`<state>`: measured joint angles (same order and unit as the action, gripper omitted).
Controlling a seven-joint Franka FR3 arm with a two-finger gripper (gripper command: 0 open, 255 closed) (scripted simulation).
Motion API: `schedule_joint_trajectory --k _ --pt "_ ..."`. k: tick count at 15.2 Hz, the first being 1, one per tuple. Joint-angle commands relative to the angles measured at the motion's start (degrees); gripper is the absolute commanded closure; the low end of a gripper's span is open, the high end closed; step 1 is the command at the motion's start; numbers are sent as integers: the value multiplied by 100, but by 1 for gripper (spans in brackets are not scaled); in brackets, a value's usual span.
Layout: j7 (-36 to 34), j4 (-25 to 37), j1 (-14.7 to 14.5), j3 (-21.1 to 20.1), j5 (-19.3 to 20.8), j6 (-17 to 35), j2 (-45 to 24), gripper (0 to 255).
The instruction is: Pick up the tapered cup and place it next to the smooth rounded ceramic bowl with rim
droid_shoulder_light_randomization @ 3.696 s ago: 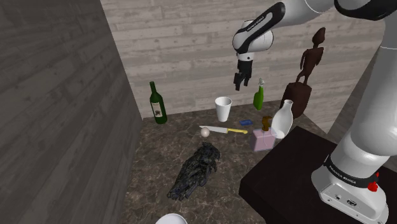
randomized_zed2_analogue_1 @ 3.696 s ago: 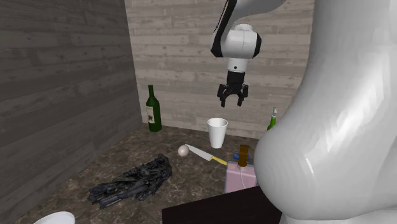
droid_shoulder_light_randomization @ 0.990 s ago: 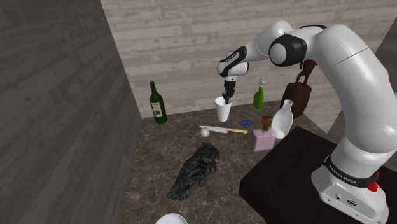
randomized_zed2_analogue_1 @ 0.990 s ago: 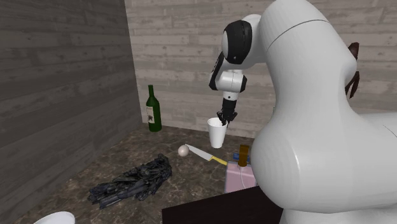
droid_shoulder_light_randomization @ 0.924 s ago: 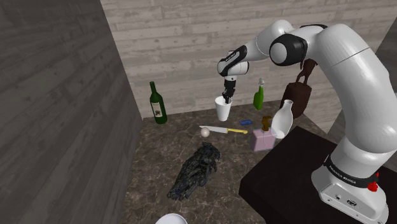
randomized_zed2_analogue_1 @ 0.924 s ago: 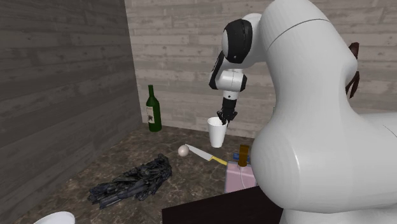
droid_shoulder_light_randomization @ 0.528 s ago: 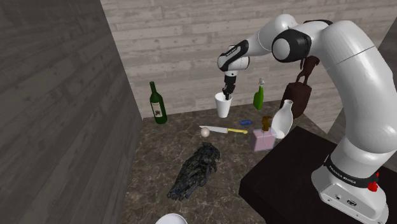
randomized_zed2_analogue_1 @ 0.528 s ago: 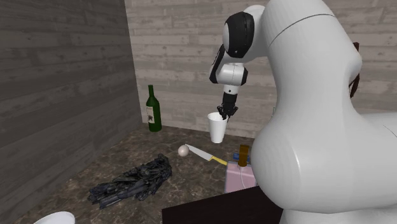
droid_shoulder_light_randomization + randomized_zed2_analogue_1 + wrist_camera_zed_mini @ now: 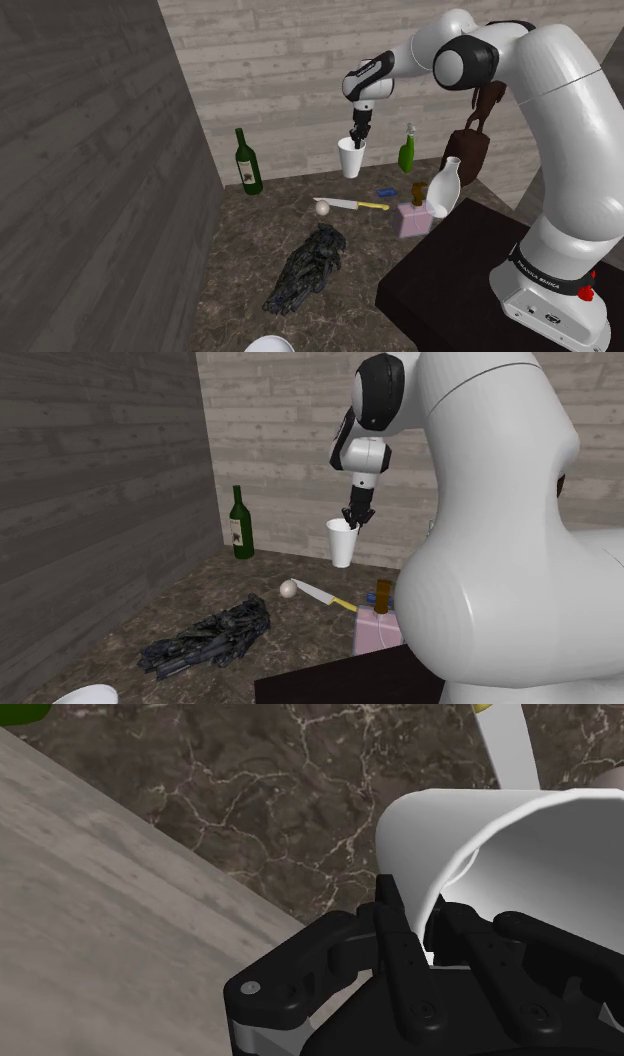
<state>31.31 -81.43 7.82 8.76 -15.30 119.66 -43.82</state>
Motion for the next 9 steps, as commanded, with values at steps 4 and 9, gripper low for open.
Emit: schedule_joint_trajectory --k 4,9 --pt "-46 44 -11 31 45 -257 218 255" --pt "-97 125 -20 58 88 -522 406 255"
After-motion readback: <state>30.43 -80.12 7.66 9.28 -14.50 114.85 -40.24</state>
